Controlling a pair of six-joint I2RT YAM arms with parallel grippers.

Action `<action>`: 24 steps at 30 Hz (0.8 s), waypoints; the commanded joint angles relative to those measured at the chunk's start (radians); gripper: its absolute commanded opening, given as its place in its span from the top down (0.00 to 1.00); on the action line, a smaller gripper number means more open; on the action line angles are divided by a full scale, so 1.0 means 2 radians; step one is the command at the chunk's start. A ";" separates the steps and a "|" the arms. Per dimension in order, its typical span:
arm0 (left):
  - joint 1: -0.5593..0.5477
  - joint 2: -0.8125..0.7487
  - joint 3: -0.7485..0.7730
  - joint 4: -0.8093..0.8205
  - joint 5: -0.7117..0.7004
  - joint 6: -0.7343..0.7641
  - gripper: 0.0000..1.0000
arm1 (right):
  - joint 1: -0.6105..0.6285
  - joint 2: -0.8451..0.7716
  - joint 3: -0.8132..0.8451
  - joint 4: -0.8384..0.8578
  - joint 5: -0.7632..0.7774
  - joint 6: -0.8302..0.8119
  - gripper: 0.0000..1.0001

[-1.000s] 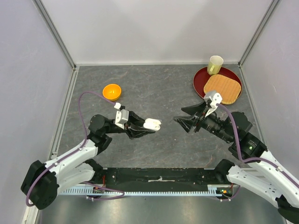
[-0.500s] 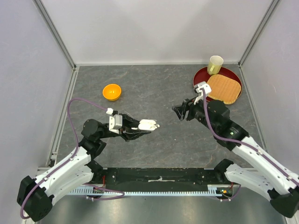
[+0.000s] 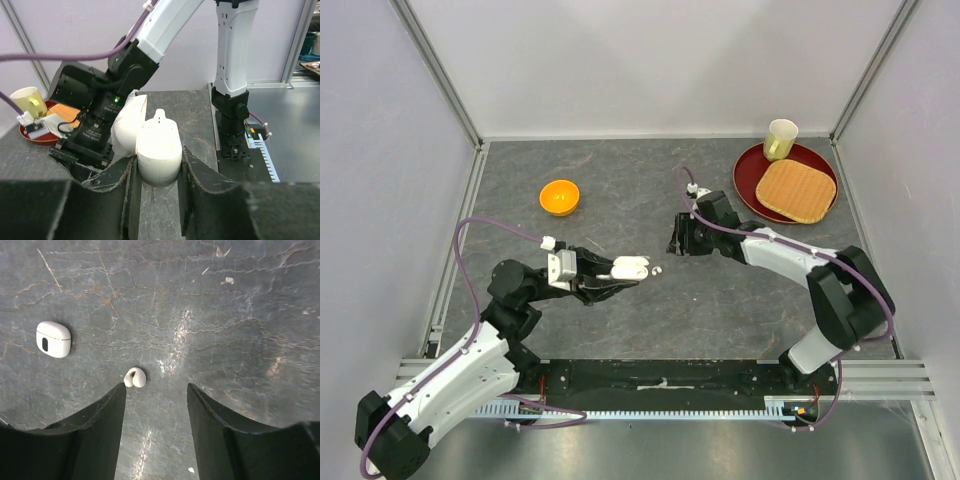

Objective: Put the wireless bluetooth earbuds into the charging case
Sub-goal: Pick up the earbud from the center of the board.

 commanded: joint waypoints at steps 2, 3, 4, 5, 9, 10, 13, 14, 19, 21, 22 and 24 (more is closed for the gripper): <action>-0.002 -0.008 0.001 -0.013 -0.017 0.028 0.98 | 0.003 0.048 0.035 0.043 -0.039 0.041 0.42; -0.002 -0.007 0.000 -0.014 -0.019 0.029 0.98 | 0.006 0.053 0.040 0.043 -0.039 0.041 0.42; -0.002 -0.006 -0.001 -0.014 -0.020 0.030 0.98 | 0.007 0.062 0.042 0.043 -0.039 0.042 0.42; -0.002 -0.005 -0.001 -0.014 -0.020 0.030 0.98 | 0.010 0.068 0.044 0.042 -0.039 0.041 0.42; -0.002 0.003 0.001 -0.013 -0.023 0.030 0.98 | 0.023 0.094 0.063 0.032 -0.035 0.039 0.44; -0.002 0.004 0.001 -0.012 -0.023 0.030 0.98 | 0.025 0.103 0.066 0.029 -0.032 0.039 0.44; -0.002 0.005 0.002 -0.013 -0.024 0.031 0.98 | 0.030 0.116 0.080 0.012 -0.025 0.037 0.48; -0.002 0.005 0.001 -0.013 -0.025 0.033 0.98 | 0.031 0.119 0.082 0.004 -0.025 0.036 0.48; -0.002 0.002 0.002 -0.020 -0.029 0.037 0.98 | 0.033 0.127 0.094 -0.027 -0.030 0.020 0.51; -0.002 0.003 0.001 -0.021 -0.032 0.038 0.98 | 0.033 0.128 0.096 -0.034 -0.032 0.016 0.53; -0.001 0.004 0.001 -0.021 -0.033 0.038 0.98 | 0.033 0.131 0.097 -0.042 -0.034 0.013 0.56; -0.002 0.005 0.001 -0.022 -0.033 0.038 0.98 | 0.033 0.133 0.097 -0.045 -0.037 0.011 0.57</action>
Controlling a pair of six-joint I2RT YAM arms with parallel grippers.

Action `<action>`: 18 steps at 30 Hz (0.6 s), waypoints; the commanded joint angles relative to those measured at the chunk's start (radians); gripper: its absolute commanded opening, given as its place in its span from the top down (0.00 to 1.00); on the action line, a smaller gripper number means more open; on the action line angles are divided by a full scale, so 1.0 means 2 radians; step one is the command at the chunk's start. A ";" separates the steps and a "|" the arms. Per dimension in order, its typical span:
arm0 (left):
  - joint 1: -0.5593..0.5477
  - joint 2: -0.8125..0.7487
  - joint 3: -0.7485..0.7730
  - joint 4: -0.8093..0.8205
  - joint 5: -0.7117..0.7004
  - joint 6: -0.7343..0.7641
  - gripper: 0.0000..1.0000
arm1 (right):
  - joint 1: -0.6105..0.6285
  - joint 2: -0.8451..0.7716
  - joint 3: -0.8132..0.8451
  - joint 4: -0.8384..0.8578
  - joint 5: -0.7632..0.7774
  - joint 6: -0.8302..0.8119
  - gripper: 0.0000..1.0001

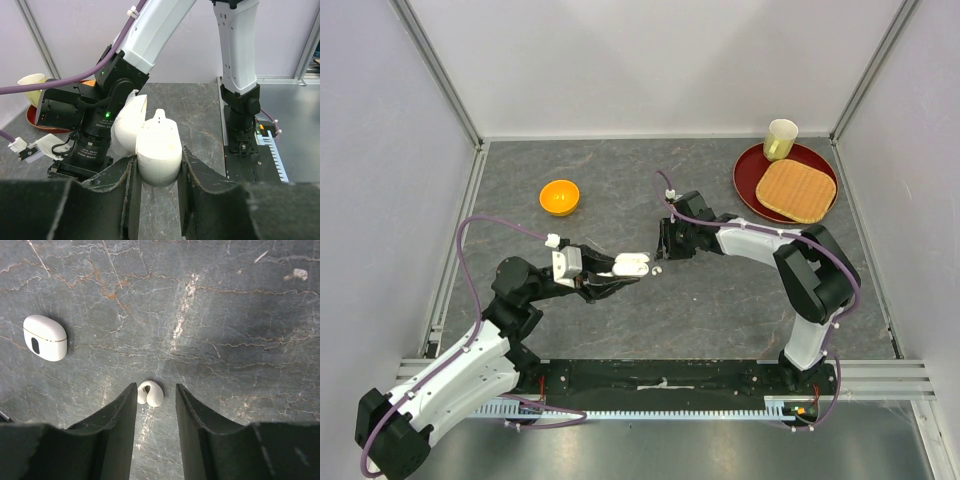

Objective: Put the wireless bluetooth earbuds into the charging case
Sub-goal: Pick up the earbud from the center of the board.

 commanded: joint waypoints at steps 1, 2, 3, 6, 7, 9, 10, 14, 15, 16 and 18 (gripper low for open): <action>-0.002 -0.001 0.001 0.001 -0.012 0.021 0.98 | 0.001 0.011 0.021 -0.019 -0.010 -0.014 0.58; -0.002 0.000 0.001 0.001 -0.012 0.021 0.98 | 0.001 0.011 0.021 -0.019 -0.013 -0.014 0.58; -0.002 0.001 0.002 0.001 -0.012 0.021 0.98 | 0.002 0.012 0.022 -0.019 -0.015 -0.014 0.58; -0.002 0.002 0.004 0.001 -0.012 0.022 0.98 | 0.003 0.016 0.023 -0.019 -0.021 -0.016 0.59; -0.002 0.003 0.005 0.001 -0.012 0.022 0.98 | 0.003 0.015 0.023 -0.019 -0.022 -0.016 0.59; -0.002 0.004 0.005 0.000 -0.012 0.021 0.98 | 0.005 0.017 0.023 -0.019 -0.025 -0.016 0.59; -0.002 0.003 0.005 0.000 -0.012 0.021 0.98 | 0.005 0.018 0.023 -0.019 -0.025 -0.016 0.60; -0.002 0.005 0.005 0.000 -0.013 0.021 0.98 | 0.007 0.020 0.026 -0.022 -0.034 -0.020 0.62; -0.002 0.005 0.005 0.000 -0.014 0.021 0.98 | 0.007 0.021 0.026 -0.022 -0.034 -0.020 0.62; -0.002 0.005 0.005 0.000 -0.014 0.021 0.98 | 0.008 0.022 0.026 -0.022 -0.033 -0.020 0.63; -0.002 0.006 0.006 0.000 -0.015 0.021 0.98 | 0.009 0.024 0.028 -0.023 -0.035 -0.021 0.66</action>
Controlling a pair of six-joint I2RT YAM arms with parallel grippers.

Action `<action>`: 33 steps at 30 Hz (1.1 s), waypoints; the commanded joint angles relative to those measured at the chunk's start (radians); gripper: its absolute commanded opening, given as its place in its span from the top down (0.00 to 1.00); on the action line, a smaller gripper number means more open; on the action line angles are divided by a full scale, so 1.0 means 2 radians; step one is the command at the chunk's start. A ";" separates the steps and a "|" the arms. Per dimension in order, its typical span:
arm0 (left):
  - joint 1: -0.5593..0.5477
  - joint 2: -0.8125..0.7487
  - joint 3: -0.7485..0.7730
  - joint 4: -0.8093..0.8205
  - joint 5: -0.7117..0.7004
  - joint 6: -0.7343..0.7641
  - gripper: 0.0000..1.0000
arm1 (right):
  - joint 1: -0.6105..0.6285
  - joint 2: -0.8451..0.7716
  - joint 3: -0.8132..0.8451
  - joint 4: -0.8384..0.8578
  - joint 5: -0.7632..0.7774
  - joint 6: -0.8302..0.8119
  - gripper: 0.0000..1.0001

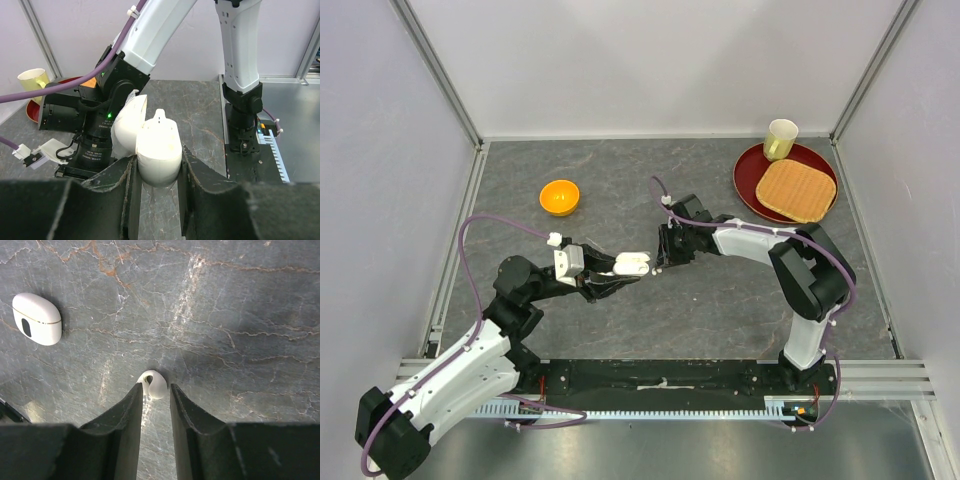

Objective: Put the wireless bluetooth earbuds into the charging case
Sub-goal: Pick up the earbud from the center of the board.

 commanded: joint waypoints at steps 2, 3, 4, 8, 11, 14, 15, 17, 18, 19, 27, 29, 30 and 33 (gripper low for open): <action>-0.002 0.003 0.006 0.008 -0.009 0.020 0.98 | 0.005 0.011 0.024 -0.001 -0.009 -0.008 0.66; -0.002 0.003 0.006 0.008 -0.008 0.020 0.98 | 0.005 0.011 0.025 -0.001 -0.010 -0.008 0.66; -0.002 0.003 0.006 0.008 -0.009 0.020 0.98 | 0.005 0.011 0.025 -0.002 -0.008 -0.008 0.66; -0.002 0.002 0.005 0.007 -0.010 0.019 0.98 | 0.005 0.013 0.028 -0.008 -0.003 -0.010 0.67; -0.002 0.002 0.004 0.007 -0.011 0.018 0.98 | 0.006 0.015 0.030 -0.019 0.008 -0.013 0.67; -0.002 0.001 0.002 0.006 -0.013 0.017 0.98 | 0.006 0.016 0.030 -0.020 0.009 -0.013 0.71; -0.002 0.001 0.002 0.006 -0.014 0.017 0.98 | 0.006 0.017 0.031 -0.020 0.007 -0.012 0.72; -0.002 0.000 0.002 0.006 -0.016 0.017 0.98 | 0.006 0.018 0.031 -0.020 0.005 -0.013 0.72; -0.002 0.001 0.002 0.006 -0.016 0.017 0.98 | 0.006 0.020 0.031 -0.020 0.003 -0.013 0.73; -0.002 0.001 0.001 0.006 -0.016 0.017 0.98 | 0.006 0.020 0.031 -0.020 0.002 -0.013 0.73; -0.002 -0.003 -0.001 0.006 -0.020 0.017 0.98 | 0.007 0.018 0.030 -0.019 0.003 -0.014 0.81; -0.002 -0.004 -0.003 0.006 -0.020 0.017 0.98 | 0.007 0.013 0.029 -0.018 0.006 -0.013 0.87; -0.002 -0.004 -0.003 0.006 -0.021 0.017 0.98 | 0.007 0.011 0.028 -0.017 0.009 -0.010 0.88; -0.002 -0.007 -0.004 0.003 -0.026 0.018 0.98 | 0.007 -0.008 0.014 -0.010 0.017 0.004 0.89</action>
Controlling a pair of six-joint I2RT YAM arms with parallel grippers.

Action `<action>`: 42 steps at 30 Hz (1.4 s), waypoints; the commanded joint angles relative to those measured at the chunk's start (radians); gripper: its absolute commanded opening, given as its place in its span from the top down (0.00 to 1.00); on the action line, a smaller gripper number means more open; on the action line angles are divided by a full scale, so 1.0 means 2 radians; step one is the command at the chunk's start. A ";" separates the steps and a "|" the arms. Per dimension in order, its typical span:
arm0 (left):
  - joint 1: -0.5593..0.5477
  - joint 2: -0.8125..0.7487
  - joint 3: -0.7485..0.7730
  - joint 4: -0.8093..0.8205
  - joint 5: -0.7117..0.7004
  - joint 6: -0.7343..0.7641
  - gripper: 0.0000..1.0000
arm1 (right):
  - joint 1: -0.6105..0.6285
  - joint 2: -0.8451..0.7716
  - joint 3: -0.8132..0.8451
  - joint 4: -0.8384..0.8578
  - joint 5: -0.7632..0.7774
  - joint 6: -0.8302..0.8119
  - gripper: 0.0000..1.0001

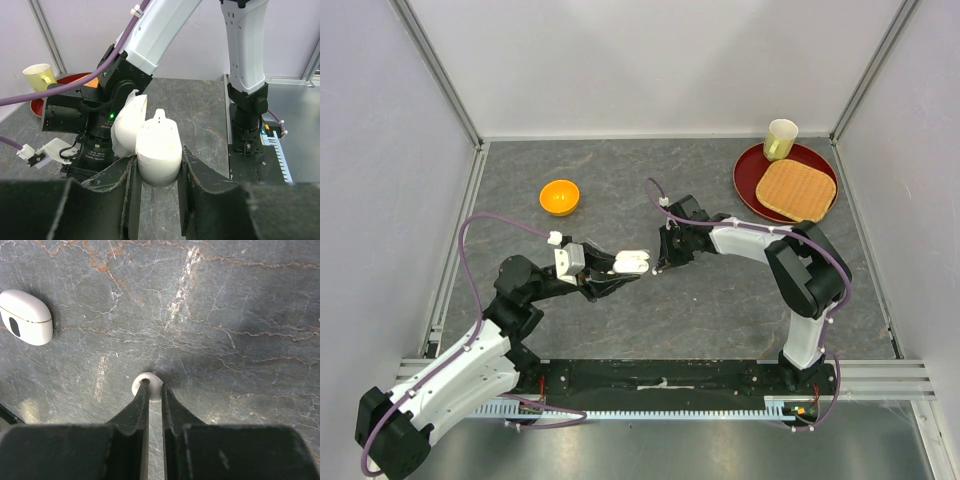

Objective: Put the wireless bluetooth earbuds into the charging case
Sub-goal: Pick up the earbud from the center of the board.

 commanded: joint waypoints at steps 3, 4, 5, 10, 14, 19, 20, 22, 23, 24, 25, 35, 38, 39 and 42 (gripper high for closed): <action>-0.002 -0.009 -0.006 0.007 -0.018 0.019 0.98 | 0.002 -0.049 -0.020 0.015 0.039 0.042 0.91; -0.002 -0.010 -0.007 0.007 -0.019 0.019 0.98 | 0.003 -0.065 -0.027 0.017 0.050 0.052 0.91; -0.002 -0.011 -0.008 0.007 -0.022 0.018 0.98 | 0.003 -0.075 -0.034 0.022 0.069 0.066 0.91; -0.002 -0.020 -0.010 0.008 -0.051 0.021 0.98 | 0.003 -0.147 -0.106 0.049 0.130 0.166 0.89; -0.002 -0.029 -0.018 0.012 -0.077 0.025 0.98 | 0.003 -0.207 -0.177 0.097 0.181 0.259 0.90; -0.002 -0.033 -0.024 0.016 -0.097 0.029 0.98 | 0.008 -0.255 -0.267 0.169 0.229 0.356 0.90; -0.002 -0.034 -0.023 0.016 -0.098 0.030 0.98 | 0.008 -0.256 -0.274 0.171 0.234 0.369 0.90; -0.002 -0.035 -0.022 0.016 -0.099 0.030 0.98 | 0.009 -0.250 -0.277 0.171 0.241 0.368 0.86; -0.002 -0.035 -0.022 0.016 -0.099 0.030 0.98 | 0.009 -0.246 -0.275 0.170 0.240 0.365 0.85; -0.002 -0.035 -0.022 0.017 -0.101 0.030 0.98 | 0.009 -0.235 -0.271 0.169 0.239 0.359 0.84; -0.002 -0.034 -0.022 0.018 -0.101 0.030 0.98 | 0.009 -0.231 -0.268 0.167 0.241 0.359 0.83; -0.002 -0.030 -0.020 0.018 -0.104 0.033 0.98 | 0.016 -0.217 -0.269 0.172 0.249 0.358 0.65; -0.002 -0.027 -0.018 0.018 -0.104 0.033 0.98 | 0.017 -0.221 -0.268 0.170 0.252 0.356 0.64; -0.002 -0.025 -0.018 0.018 -0.103 0.033 0.98 | 0.017 -0.225 -0.268 0.170 0.251 0.354 0.63; -0.002 -0.025 -0.018 0.018 -0.104 0.033 0.98 | 0.017 -0.240 -0.264 0.171 0.254 0.332 0.63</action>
